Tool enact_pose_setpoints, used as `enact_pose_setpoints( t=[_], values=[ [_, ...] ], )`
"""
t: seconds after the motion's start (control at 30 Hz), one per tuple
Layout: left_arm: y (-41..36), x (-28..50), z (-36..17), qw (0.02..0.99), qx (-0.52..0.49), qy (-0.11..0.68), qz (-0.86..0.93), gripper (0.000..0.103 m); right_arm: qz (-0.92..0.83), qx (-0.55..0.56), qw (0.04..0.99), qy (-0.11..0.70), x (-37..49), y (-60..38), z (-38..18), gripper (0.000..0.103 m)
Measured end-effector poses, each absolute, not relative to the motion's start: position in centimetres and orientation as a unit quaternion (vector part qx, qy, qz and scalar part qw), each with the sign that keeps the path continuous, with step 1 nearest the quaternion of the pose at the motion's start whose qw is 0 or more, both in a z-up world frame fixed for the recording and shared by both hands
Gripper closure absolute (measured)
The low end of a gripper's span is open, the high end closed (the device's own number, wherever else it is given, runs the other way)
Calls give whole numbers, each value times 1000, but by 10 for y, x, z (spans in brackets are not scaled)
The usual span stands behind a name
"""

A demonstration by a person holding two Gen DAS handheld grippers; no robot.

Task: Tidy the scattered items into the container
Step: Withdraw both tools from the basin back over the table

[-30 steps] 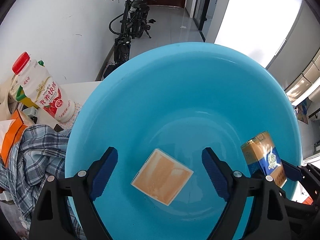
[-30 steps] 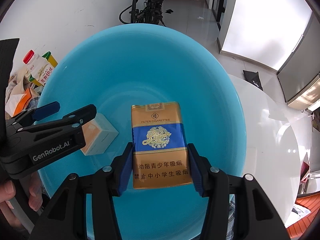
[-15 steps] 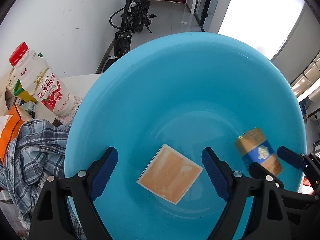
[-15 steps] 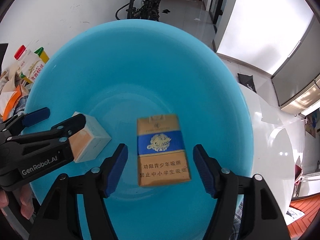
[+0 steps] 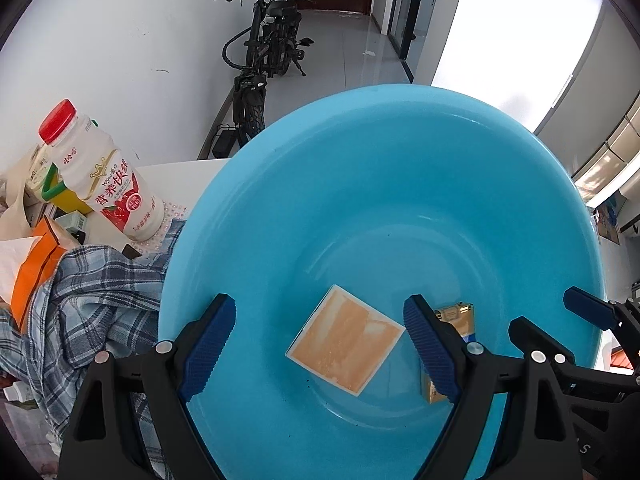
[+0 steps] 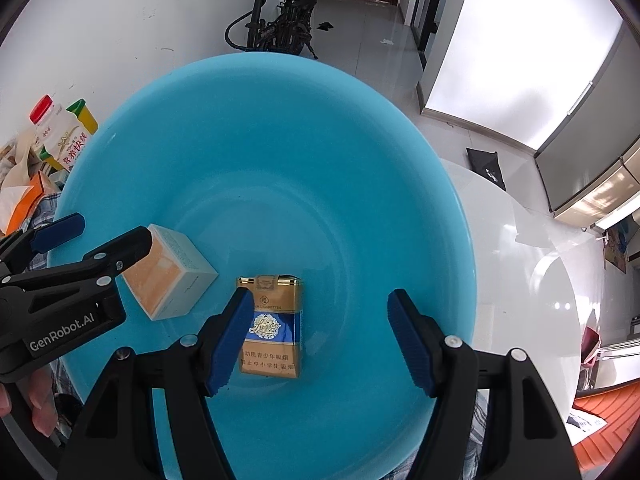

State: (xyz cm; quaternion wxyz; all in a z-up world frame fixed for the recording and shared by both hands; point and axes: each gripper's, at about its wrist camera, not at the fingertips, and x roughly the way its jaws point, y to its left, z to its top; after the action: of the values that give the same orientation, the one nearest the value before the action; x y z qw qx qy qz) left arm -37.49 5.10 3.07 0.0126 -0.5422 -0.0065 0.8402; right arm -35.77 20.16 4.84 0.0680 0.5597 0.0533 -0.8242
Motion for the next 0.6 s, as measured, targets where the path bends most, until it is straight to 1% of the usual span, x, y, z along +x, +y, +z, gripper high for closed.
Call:
enact_pose_setpoints(
  t=[0.13,0.2,0.3,0.37,0.43,0.53,0.6],
  values=[
    [46,-364,47,15,-532,-8,846,15,-833,546,73,52,-344,202,62,35],
    [44,-351,56,17,-525,4,851,15,-839,535,80,52,-331,202,68,35],
    [34,-327,70,21,-498,29,867,15,-846,519,104,55,-306,199,73,35],
    [24,-302,77,29,-484,34,874,15,-856,501,115,62,-273,199,79,35],
    [11,-280,80,41,-492,27,869,15,-869,475,120,70,-245,199,84,35],
    [-8,-245,79,67,-503,-4,862,15,-886,438,127,90,-202,204,87,35],
    [-16,-214,78,70,-493,-8,867,15,-887,432,143,77,-172,215,87,35]
  ],
)
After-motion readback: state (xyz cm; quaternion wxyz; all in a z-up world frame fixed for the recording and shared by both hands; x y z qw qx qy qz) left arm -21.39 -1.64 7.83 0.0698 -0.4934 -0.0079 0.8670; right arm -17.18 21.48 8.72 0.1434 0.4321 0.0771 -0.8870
